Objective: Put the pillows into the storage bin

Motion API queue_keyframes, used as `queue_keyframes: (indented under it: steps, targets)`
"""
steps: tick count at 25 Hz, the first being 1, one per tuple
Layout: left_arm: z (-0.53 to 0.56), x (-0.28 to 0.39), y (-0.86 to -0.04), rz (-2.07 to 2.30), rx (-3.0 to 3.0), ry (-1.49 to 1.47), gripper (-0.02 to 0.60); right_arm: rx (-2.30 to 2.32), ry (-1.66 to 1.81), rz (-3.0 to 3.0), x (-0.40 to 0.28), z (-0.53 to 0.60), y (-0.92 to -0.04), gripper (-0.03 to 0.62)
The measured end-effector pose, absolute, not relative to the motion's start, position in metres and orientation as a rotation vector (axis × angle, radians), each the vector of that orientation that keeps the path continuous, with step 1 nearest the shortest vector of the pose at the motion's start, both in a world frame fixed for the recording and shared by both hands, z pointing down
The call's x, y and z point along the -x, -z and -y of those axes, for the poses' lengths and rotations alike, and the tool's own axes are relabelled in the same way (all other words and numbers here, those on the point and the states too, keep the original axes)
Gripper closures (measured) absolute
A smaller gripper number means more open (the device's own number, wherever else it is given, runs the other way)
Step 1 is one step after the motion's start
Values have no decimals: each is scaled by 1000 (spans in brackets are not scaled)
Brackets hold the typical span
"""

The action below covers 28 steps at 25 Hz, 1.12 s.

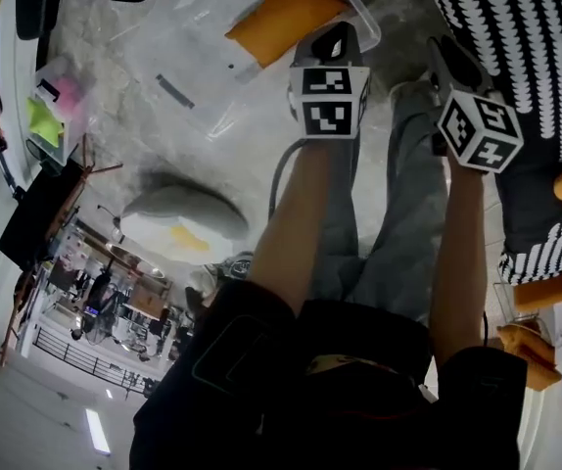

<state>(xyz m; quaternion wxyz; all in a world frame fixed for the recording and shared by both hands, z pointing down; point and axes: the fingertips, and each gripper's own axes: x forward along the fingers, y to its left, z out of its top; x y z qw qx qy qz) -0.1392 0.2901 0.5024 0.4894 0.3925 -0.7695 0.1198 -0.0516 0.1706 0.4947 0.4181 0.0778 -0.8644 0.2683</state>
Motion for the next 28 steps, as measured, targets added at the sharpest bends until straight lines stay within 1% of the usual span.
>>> queue_keyframes:
  steps: [2,4,5,8,12,13,14,15,16,19,23,25,28]
  targets:
    - [-256,141,-494,1862,-1009,-289,571,-249,-694,2193,50,-147,-486,517]
    - [-225,139,-485,1854,-1056,-274,571,-311,-703,2204,43,-122,-481,575]
    - [-210,136,-482,1849,-1077,-269,571,-338,-705,2207,37,-110,-479,591]
    - [-164,117,-472,1819,-1149,-255,572,-401,-730,2214,14,-74,-472,591]
    - [-93,75,-463,1754,-1336,-259,567,-568,-741,2227,-32,-14,-464,591]
    - [-74,62,-462,1732,-1386,-271,535,-617,-736,2230,-45,2,-462,589]
    - [-55,49,-460,1705,-1434,-277,473,-663,-735,2234,-59,17,-459,574]
    - [-37,36,-458,1677,-1476,-279,441,-701,-740,2235,-72,31,-456,533]
    - [-21,23,-455,1657,-1511,-283,430,-732,-747,2234,-86,44,-453,487]
    - [20,-13,-448,1621,-1586,-304,406,-800,-759,2235,-124,79,-445,467]
    - [67,-58,-440,1537,-1698,-330,342,-936,-797,2225,-173,115,-438,369]
    - [82,-78,-436,1490,-1741,-340,306,-1002,-818,2207,-196,127,-437,352]
    - [100,-98,-434,1427,-1780,-352,284,-1064,-837,2187,-217,143,-435,333]
